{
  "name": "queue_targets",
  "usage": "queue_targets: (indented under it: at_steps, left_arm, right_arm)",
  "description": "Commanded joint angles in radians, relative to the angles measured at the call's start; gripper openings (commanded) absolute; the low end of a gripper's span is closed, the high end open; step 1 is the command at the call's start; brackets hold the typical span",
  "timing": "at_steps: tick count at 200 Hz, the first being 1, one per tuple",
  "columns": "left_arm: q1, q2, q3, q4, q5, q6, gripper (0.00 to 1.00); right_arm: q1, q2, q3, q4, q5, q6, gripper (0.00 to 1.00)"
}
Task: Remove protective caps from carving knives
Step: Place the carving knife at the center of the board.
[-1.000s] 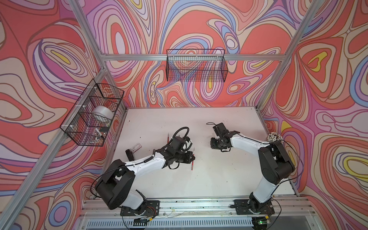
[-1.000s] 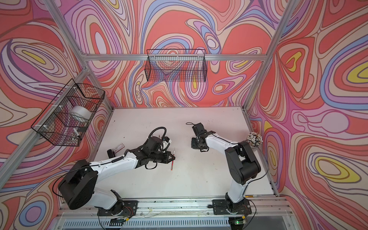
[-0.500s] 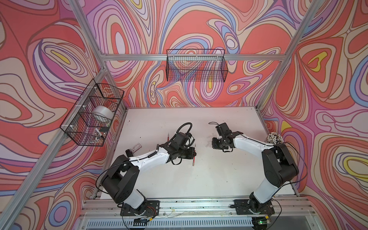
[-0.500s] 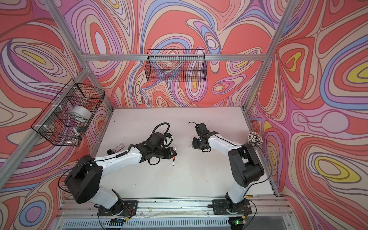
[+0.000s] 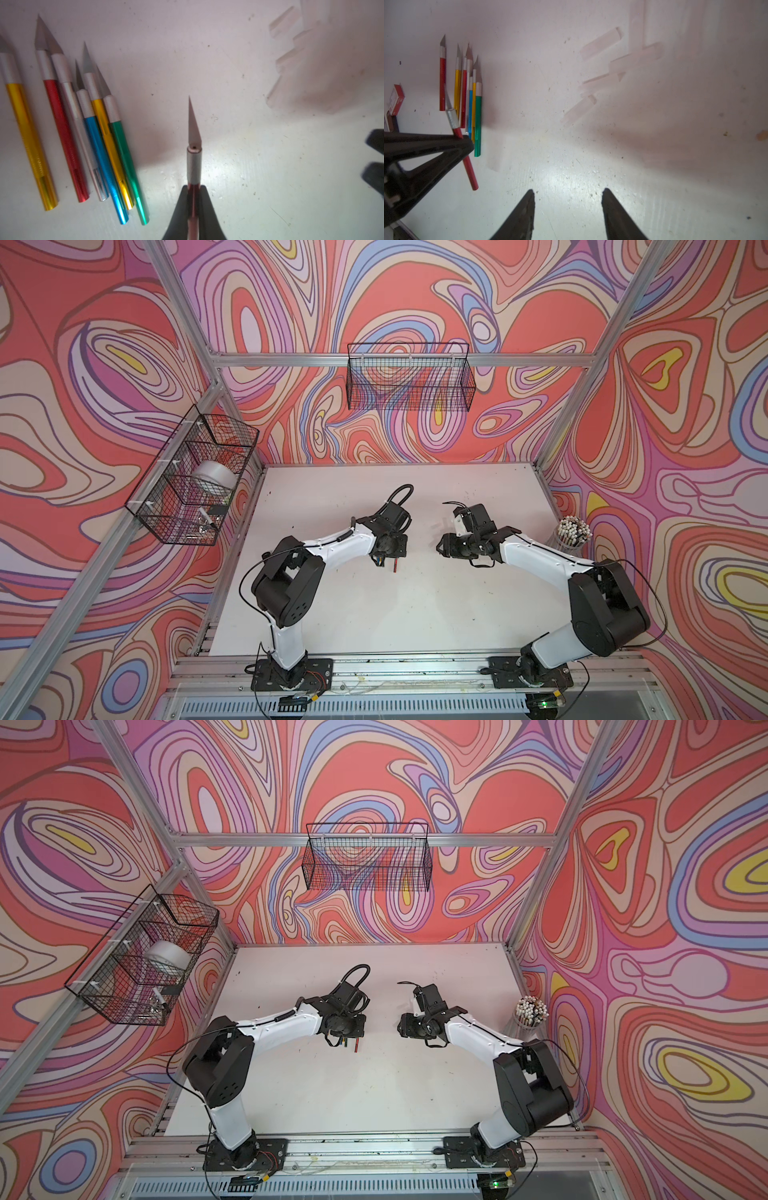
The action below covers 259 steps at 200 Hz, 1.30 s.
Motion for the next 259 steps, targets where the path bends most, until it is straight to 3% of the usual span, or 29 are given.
queue_targets:
  at_steps: [1, 76, 142, 222, 259]
  left_arm:
    - [0.009, 0.052, 0.065, -0.115, -0.105, 0.005, 0.06]
    - [0.034, 0.181, 0.194, -0.171, -0.163, 0.0, 0.1]
    - [0.046, 0.221, 0.215, -0.177, -0.157, 0.002, 0.23]
    - [0.051, 0.215, 0.211, -0.161, -0.139, 0.004, 0.25]
    - [0.052, 0.167, 0.17, -0.102, -0.096, 0.003, 0.31]
  right_arm:
    - [0.001, -0.043, -0.023, 0.021, -0.026, 0.006, 0.62]
    - [0.001, -0.109, -0.06, 0.023, -0.043, 0.017, 0.92]
    - [0.001, -0.132, -0.047, 0.006, -0.022, 0.011, 0.95]
    - [0.0, -0.18, -0.042, 0.007, 0.019, 0.005, 0.94]
    - [0.001, -0.17, -0.056, 0.069, -0.05, 0.006, 0.92]
